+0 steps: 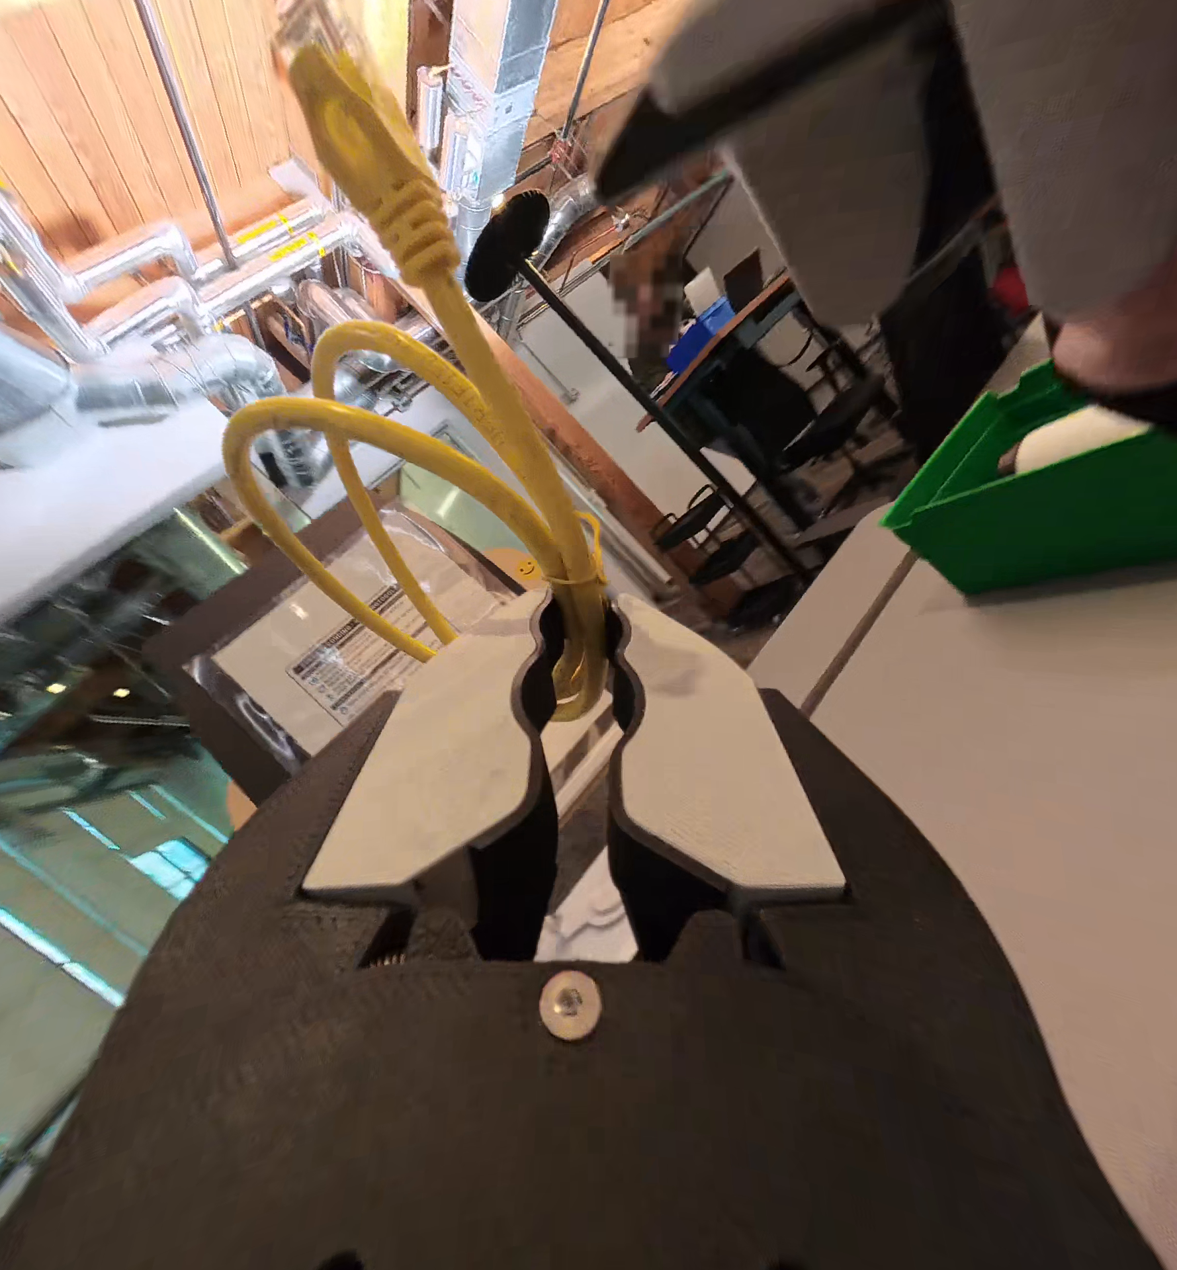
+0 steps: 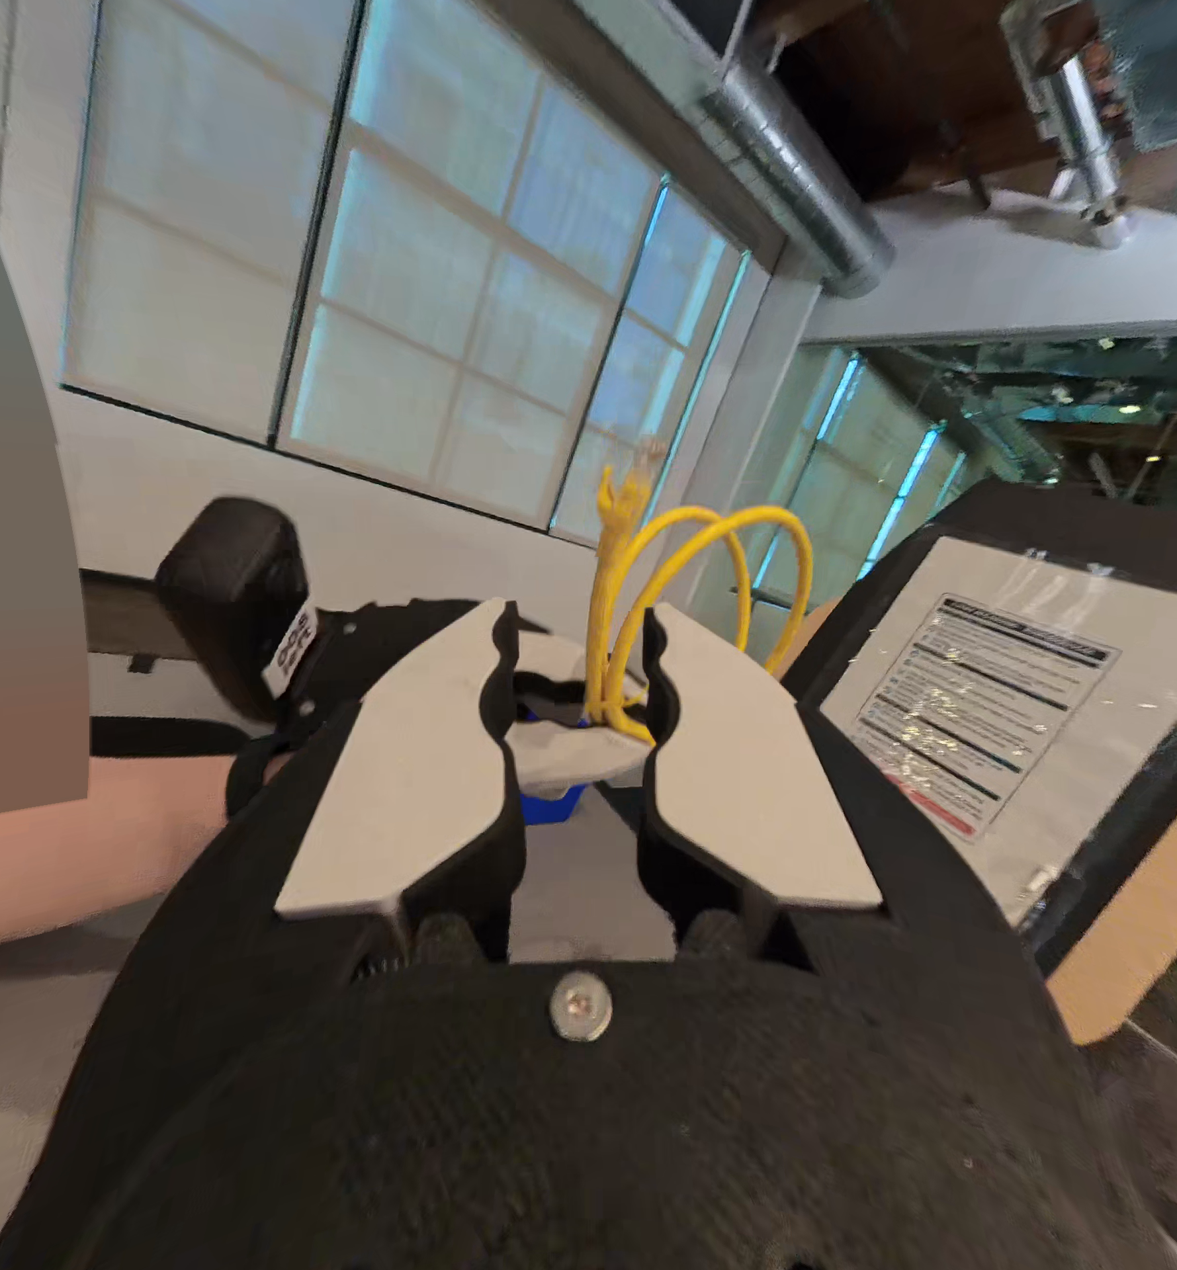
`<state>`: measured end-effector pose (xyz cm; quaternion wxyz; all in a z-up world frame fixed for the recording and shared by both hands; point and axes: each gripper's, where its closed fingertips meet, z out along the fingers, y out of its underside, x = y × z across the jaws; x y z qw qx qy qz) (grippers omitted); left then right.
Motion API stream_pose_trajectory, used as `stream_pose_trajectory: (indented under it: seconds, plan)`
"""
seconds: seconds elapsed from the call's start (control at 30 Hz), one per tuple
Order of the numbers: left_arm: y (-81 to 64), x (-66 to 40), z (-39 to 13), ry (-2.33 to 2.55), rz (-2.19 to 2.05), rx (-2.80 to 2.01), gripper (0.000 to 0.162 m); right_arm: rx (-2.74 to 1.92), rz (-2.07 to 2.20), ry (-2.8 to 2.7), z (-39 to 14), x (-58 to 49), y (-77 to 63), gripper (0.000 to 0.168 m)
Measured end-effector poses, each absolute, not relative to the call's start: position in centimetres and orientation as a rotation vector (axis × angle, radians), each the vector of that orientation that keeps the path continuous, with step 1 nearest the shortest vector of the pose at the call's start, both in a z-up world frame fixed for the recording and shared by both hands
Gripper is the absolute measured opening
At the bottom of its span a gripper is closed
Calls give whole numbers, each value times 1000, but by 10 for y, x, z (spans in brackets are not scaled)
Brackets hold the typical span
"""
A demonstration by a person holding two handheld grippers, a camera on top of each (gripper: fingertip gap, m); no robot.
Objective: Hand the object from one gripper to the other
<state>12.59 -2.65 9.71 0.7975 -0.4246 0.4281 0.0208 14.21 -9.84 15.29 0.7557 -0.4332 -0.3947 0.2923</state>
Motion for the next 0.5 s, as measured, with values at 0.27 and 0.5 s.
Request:
stream_pose_trajectory:
  seconds: [0.27, 0.5]
  plan:
    - [-32, 149, 80, 973, 198, -863, 11, -1064, 528, -776, 154, 155, -85, 33]
    - [-48, 173, 68, 1058, 133, -830, 37, -1091, 642, -803, 156, 173, -74, 15]
